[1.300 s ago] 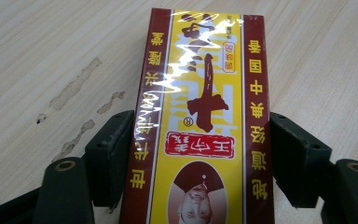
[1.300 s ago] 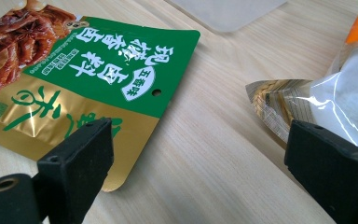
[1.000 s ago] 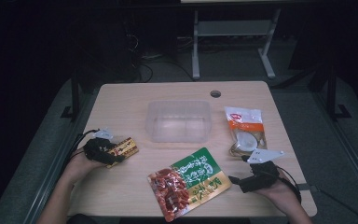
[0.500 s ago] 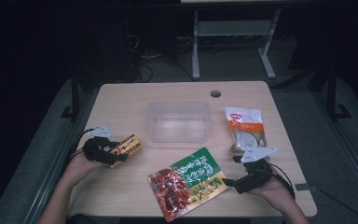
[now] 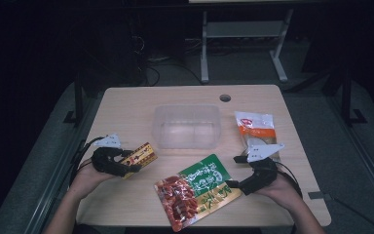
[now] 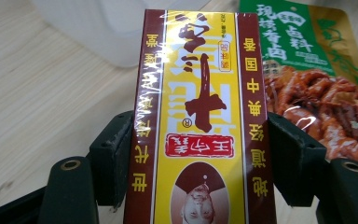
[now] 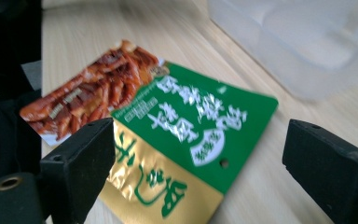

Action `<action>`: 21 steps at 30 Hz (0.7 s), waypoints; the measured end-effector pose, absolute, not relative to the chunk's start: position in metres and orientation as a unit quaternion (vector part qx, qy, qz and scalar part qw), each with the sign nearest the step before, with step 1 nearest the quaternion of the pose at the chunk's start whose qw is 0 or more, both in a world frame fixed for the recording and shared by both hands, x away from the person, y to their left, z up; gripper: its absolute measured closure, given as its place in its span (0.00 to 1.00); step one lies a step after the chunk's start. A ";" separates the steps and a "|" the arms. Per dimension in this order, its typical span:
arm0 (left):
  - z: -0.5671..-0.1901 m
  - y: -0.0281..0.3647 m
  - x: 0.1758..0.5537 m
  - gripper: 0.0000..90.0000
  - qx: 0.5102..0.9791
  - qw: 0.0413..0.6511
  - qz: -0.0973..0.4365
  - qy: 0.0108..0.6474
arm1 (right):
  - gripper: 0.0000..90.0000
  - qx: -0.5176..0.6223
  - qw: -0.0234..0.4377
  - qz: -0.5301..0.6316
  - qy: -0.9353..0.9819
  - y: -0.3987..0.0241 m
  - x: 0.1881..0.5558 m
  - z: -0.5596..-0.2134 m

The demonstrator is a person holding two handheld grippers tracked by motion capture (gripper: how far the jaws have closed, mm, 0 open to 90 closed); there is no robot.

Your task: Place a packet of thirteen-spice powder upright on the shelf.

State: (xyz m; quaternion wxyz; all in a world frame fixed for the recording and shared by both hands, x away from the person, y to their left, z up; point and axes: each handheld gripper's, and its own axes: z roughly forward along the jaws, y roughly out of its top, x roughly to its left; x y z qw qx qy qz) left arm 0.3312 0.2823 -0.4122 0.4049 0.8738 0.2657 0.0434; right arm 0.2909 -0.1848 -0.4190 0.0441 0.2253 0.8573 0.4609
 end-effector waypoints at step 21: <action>-0.401 0.226 0.318 0.35 0.888 0.422 0.022 0.181 | 0.16 0.142 0.001 0.477 0.867 -0.144 0.324 -0.400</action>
